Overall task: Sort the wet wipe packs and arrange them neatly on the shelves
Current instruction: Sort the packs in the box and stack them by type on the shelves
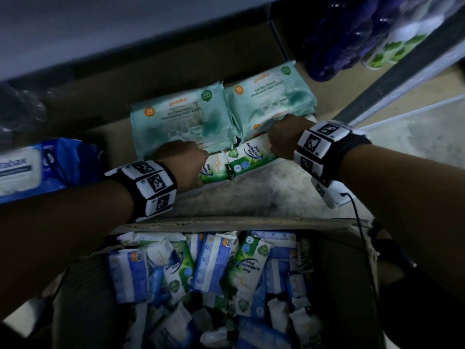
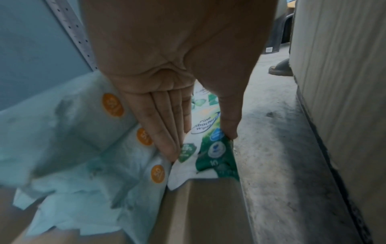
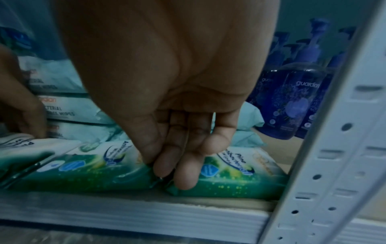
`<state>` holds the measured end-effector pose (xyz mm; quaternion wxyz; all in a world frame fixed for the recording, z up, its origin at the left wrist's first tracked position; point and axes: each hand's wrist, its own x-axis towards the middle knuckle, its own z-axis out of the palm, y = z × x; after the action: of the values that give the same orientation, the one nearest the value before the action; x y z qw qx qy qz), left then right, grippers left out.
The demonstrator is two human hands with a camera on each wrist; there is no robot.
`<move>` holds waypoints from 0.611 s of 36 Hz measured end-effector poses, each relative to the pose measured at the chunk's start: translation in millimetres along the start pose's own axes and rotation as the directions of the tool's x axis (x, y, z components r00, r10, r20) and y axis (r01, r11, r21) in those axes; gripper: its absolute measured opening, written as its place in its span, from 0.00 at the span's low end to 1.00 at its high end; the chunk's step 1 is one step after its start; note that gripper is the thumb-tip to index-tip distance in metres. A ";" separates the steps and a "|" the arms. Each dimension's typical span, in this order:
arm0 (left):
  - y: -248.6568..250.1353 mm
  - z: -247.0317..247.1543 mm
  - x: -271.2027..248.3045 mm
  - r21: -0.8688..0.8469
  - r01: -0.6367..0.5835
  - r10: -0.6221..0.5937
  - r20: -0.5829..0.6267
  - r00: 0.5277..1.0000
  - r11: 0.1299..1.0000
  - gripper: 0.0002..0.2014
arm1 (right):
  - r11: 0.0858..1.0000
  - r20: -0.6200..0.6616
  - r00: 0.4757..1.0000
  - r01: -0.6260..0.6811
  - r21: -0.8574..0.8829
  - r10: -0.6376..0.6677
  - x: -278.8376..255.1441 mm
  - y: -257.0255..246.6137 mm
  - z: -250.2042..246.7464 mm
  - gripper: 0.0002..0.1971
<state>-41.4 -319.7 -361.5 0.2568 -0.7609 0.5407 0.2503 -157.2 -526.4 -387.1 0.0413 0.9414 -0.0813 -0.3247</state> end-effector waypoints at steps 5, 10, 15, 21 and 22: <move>1.4 1.1 -0.7 0.015 -0.014 0.014 -0.005 1.000 1.000 0.20 | 0.966 -0.041 0.991 -0.112 0.232 0.125 3.4 -1.0 3.1 0.15; 1.9 1.5 0.5 0.023 -0.030 0.030 -0.029 0.999 0.999 0.23 | 0.965 -0.088 0.996 0.023 0.260 0.000 -12.5 -1.9 -12.0 0.19; 2.5 0.3 2.2 0.034 -0.049 0.050 -0.020 0.999 0.998 0.25 | 0.970 -0.081 0.994 0.093 0.226 -0.077 -19.1 -13.3 -9.7 0.21; 5.8 0.3 3.9 0.056 -0.059 0.059 0.003 0.998 0.997 0.24 | 0.983 -0.125 0.992 0.020 0.181 0.003 -13.3 -16.9 -3.1 0.19; 6.5 0.2 3.6 0.059 -0.061 0.061 -0.003 0.998 0.996 0.23 | 0.983 -0.124 0.992 0.009 0.184 0.014 -12.9 -17.5 -2.2 0.20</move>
<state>-46.5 -323.9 -364.7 0.2699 -0.7367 0.5715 0.2404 -163.6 -506.9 -379.8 -0.0406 0.9596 -0.1095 -0.2561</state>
